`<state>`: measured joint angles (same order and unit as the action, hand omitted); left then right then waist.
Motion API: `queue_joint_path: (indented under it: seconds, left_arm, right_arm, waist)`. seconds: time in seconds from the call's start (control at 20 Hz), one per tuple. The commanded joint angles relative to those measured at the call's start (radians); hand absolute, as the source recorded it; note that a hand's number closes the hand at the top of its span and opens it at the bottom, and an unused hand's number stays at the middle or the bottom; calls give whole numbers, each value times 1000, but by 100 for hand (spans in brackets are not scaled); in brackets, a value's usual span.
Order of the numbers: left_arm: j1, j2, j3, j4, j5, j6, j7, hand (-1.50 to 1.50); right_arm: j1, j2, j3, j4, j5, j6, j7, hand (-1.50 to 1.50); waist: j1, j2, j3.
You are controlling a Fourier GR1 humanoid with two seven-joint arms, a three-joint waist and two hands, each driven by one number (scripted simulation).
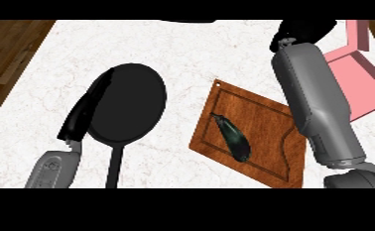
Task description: Pick the lemon from the cutting board and place it in the cardboard box
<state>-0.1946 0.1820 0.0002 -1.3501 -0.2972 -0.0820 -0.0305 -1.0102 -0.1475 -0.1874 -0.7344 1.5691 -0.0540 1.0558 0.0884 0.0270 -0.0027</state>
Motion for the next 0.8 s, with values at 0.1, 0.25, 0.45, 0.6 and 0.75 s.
queue_joint_path:
  seconds: [0.1, 0.25, 0.45, 0.6, 0.75]
  left_arm:
    - [-1, 6, 11, 37, -13, 16, -21, 0]
    - [1, 20, 29, 28, 8, -4, -3, 0]
    - [-6, -7, 18, 31, 7, 8, -10, 0]
    - [-2, 3, 30, 37, 1, 19, -15, 0]
    - [18, 43, 66, 45, 21, 0, -44, 0]
  right_arm:
    - [-248, -37, -37, 139, 96, 126, 242, 150]
    - [-259, -42, -56, 174, 138, 85, 305, 150]
    - [-273, -88, -89, 185, 171, 43, 311, 150]
    - [-277, -127, -121, 186, 184, 33, 307, 150]
    - [-246, -112, -146, 174, 192, 46, 332, 150]
  waist:
    - [-18, -6, 0]
    - [-28, -10, 1]
    - [-47, -12, 2]
    - [-55, -14, 2]
    - [-67, -20, 2]
